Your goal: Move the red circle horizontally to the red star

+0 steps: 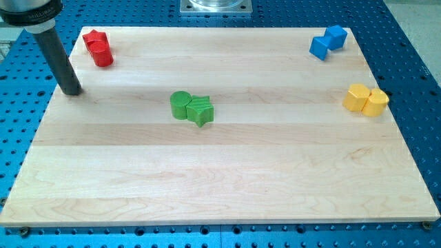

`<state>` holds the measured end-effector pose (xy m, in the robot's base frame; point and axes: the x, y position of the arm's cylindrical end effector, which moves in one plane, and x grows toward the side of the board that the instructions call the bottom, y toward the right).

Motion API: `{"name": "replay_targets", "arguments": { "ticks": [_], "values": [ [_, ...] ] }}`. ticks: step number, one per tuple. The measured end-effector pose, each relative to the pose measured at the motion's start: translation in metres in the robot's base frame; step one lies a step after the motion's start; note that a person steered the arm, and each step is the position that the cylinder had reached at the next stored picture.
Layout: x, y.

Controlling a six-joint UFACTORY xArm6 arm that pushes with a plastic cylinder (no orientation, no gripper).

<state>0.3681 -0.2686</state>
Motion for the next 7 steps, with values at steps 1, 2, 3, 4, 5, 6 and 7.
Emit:
{"name": "replay_targets", "arguments": {
  "ticks": [1,2,3,4,5,6,7],
  "values": [
    [-0.021,0.000],
    [-0.047,0.000],
    [-0.065,0.001],
    [-0.070,0.007],
    [-0.070,0.014],
    [-0.070,0.029],
    [-0.070,0.060]
  ]
}}
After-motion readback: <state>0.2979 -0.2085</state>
